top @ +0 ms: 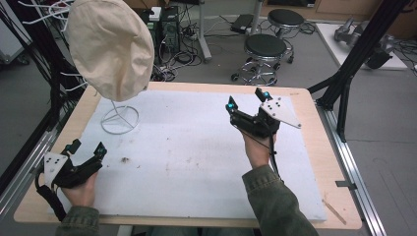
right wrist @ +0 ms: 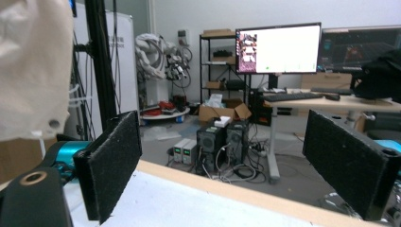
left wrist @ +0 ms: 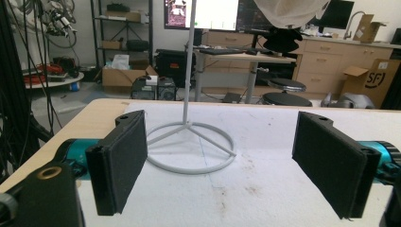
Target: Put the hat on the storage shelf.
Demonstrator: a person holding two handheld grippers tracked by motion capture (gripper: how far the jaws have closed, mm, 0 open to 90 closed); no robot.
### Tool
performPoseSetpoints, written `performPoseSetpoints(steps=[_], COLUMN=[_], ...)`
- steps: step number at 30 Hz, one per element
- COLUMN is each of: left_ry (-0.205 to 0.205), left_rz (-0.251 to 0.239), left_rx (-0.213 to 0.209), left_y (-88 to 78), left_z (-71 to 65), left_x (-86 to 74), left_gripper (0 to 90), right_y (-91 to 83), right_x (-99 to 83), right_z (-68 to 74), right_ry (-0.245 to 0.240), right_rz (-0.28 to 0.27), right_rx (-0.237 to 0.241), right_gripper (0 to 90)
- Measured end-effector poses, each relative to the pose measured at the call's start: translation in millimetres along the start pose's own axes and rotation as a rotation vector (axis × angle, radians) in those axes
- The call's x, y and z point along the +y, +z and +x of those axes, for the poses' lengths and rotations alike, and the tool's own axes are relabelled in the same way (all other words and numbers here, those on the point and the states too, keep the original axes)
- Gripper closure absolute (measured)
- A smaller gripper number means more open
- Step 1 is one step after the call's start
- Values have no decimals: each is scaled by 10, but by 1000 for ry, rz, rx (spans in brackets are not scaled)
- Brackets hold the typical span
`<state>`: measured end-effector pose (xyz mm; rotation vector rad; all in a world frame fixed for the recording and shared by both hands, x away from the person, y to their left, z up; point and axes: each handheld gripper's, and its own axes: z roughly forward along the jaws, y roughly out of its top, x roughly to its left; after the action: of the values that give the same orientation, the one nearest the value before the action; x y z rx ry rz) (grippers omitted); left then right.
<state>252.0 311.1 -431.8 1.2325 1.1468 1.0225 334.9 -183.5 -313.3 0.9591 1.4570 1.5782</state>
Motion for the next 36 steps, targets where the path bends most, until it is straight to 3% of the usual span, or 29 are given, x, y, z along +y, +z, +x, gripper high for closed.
performPoseSetpoints(steps=[7, 10, 12, 18, 22, 24, 27, 32, 36], left_ry=[4, 4, 8, 6, 7, 7, 7, 6, 4], left_rz=[1, -1, 3, -2, 1, 1, 3, 3, 5], left_rx=[2, -3, -3, -1, -6, -7, -9, -12, -13], left_y=[-1, -2, -3, -16, -13, -8, -3, 5, 8], left_z=[-3, -21, -23, -21, -25, -31, -41, -49, -52], left_x=[1, 2, 2, 4, 3, 3, 3, 0, -1], left_gripper=[191, 191, 190, 191, 191, 191, 191, 190, 191], right_y=[-146, -156, -174, -338, -472, -603, -660, -812, -902], right_x=[-200, -219, -209, -224, -276, -340, -384, -549, -649], right_z=[-139, -178, -194, -168, -197, -235, -259, -343, -423], right_ry=[15, 25, 32, -20, -15, -26, -28, -16, 24], right_rz=[34, 72, 70, 85, 116, 98, 107, 115, 127], right_rx=[-44, -63, -68, -76, -98, -121, -130, -143, -155], right_gripper=[116, 107, 107, 111, 110, 110, 110, 110, 110])
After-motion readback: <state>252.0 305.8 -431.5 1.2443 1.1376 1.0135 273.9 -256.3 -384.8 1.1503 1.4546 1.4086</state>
